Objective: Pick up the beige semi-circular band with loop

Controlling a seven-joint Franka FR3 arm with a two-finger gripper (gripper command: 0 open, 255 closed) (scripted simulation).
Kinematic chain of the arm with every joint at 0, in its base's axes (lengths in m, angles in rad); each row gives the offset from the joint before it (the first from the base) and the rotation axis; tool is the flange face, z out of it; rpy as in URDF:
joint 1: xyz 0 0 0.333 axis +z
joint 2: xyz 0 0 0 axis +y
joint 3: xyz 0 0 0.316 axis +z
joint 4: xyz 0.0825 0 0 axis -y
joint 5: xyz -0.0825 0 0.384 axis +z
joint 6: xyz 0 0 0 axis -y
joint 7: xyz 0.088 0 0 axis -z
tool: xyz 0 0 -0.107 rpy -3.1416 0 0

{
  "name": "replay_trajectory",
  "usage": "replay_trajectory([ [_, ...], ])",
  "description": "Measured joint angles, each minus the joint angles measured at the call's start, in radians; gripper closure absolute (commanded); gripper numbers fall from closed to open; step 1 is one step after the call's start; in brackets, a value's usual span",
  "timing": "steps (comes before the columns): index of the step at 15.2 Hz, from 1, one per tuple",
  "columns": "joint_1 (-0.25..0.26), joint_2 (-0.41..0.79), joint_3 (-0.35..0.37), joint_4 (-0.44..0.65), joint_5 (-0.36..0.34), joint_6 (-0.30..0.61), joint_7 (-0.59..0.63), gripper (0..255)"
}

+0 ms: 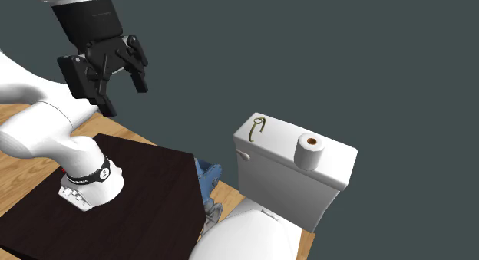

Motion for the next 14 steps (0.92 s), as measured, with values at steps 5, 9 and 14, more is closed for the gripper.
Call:
replay_trajectory([
  [5, 0.025, 0.034, 0.037, -0.038, 0.022, 0.064, 0.027, 0],
  [9, 0.057, 0.105, 0.084, -0.072, 0.047, 0.160, 0.061, 0],
  [14, 0.101, 0.196, 0.158, -0.086, 0.080, 0.256, 0.115, 0],
])
